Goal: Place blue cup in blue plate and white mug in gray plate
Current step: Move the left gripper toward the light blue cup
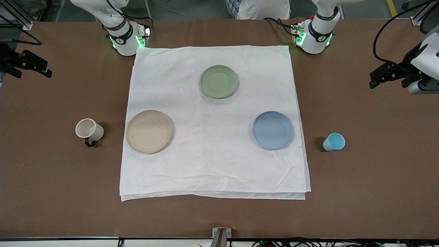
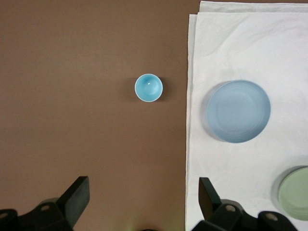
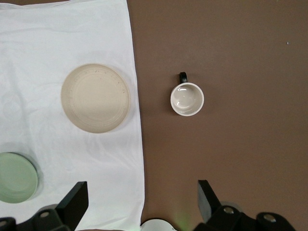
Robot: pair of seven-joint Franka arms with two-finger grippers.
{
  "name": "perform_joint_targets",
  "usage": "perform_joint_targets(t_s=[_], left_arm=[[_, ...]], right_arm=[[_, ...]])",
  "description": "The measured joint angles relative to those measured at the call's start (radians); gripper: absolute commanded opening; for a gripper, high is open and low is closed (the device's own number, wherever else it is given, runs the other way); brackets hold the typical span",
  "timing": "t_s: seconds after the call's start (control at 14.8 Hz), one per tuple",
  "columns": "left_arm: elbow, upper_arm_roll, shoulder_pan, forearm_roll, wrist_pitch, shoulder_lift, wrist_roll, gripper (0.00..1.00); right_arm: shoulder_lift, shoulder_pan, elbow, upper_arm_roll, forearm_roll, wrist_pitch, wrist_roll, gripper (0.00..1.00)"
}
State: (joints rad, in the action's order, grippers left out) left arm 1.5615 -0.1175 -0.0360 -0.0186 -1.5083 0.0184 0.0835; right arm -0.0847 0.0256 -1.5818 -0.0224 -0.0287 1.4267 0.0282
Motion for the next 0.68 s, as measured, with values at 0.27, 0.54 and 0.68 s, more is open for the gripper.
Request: perform_joint_targets(t_s=[0.27,0.54,0.68], left_arm=[[-0.001,-0.001,0.0,0.0,0.0,-0.001,0.0,1.0],[0.001,0.004,-0.003,0.0,-0.001,-0.057,0.0,1.0],[0.009,0.007,-0.005,0.0,-0.034,-0.122,0.0,1.0]], right_arm=[[0.0,0.0,0.0,0.0,0.0,0.0,0.003,1.0],[0.0,0.0,0.0,0.0,-0.001,0.0,0.005,1.0],[0.0,0.0,0.0,0.0,-0.001,-0.001,0.005,1.0]])
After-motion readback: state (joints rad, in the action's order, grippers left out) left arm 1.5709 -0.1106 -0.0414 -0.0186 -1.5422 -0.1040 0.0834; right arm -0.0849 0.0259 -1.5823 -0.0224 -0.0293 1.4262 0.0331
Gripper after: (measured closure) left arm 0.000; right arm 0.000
